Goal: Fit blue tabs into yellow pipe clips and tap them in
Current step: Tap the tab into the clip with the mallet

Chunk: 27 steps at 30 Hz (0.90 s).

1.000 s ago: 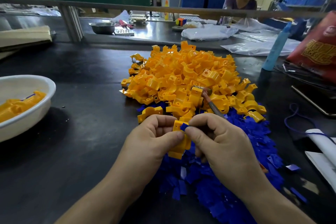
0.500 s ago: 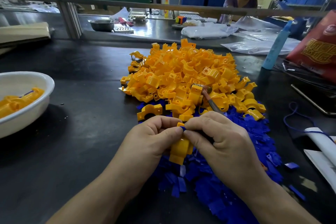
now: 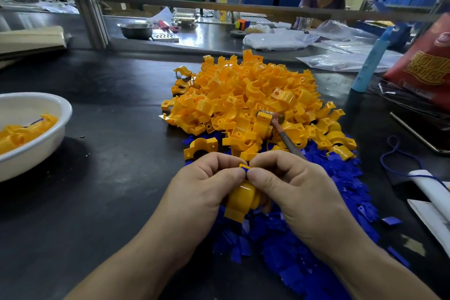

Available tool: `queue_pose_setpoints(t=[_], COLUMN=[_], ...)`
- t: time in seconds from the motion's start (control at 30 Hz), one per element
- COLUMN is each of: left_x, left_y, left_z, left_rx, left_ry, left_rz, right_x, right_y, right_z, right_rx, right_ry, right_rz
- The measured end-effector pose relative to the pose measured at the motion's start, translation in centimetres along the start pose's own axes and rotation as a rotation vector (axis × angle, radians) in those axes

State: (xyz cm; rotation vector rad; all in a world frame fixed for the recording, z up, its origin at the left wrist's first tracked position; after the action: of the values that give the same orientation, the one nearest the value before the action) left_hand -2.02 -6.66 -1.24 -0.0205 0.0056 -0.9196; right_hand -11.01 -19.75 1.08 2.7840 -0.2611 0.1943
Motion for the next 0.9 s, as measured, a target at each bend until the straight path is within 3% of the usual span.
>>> queue_pose_setpoints(t=[0.3, 0.4, 0.5, 0.6, 0.67, 0.9], left_x=[-0.3, -0.1, 0.0, -0.2, 0.0, 0.2], left_y=[0.0, 1.8, 5.8, 8.6, 8.9, 9.1], left_z=[0.2, 1.1, 1.8, 1.5, 1.1, 1.0], left_rx=[-0.024, 0.011, 0.197, 0.414, 0.567, 0.9], left_ry=[0.038, 0.04, 0.139, 0.272, 0.349, 0.406], left_rz=[0.021, 0.12, 0.279, 0.368, 0.358, 0.328], right_x=[-0.3, -0.5, -0.5, -0.3, -0.3, -0.1], right_y=[-0.6, 0.6, 3.5, 5.5, 5.7, 5.5], right_z=[-0.7, -0.8, -0.4, 1.4, 2.3, 2.4], right_rx=[-0.139, -0.462, -0.886, -1.168, -1.193, -1.176], right_ry=[0.053, 0.096, 0.03, -0.339, -0.441, -0.395], right_rz=[0.034, 0.165, 0.358, 0.286, 0.2, 0.229])
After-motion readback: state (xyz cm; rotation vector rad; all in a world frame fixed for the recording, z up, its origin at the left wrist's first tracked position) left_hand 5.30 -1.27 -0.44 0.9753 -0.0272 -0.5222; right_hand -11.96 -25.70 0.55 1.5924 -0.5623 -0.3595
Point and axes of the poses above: each hand's wrist, its own x-axis towards the middle knuckle, its own y-axis out of the back of the hand, z = x × y, the point moved 3 cm from there along x, towards the middle knuckle, and after that the axes turned 11 degrees about -z, right-handed, at the moved point
